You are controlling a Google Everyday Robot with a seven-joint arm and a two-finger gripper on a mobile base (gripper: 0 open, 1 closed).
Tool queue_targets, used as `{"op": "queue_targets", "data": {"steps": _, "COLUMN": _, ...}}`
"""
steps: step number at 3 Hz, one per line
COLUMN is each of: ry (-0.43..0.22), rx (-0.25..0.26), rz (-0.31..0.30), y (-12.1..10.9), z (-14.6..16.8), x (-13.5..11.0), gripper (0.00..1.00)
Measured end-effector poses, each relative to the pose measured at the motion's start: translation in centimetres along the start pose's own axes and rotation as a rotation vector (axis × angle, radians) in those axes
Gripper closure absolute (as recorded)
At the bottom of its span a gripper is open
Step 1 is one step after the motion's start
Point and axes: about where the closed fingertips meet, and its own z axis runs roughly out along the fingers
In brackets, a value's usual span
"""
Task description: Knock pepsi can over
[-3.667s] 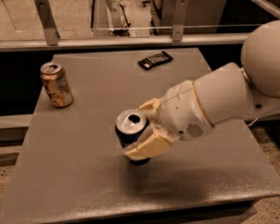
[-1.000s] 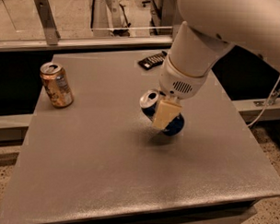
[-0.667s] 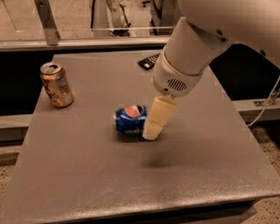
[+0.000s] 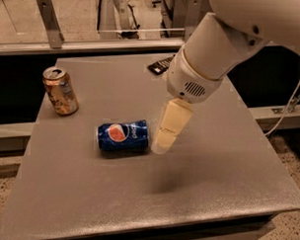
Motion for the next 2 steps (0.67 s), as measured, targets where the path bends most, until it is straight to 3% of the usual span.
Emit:
{"op": "queue_targets", "data": {"steps": 1, "ry": -0.067, "rx": 0.033, "rz": 0.039, "y": 0.2, "z": -2.2, "x": 1.7, "gripper": 0.0}}
{"op": "queue_targets", "data": {"steps": 2, "ry": -0.177, "rx": 0.106, "rz": 0.088, "y": 0.0, "z": -6.4, "x": 5.0, "gripper": 0.0}}
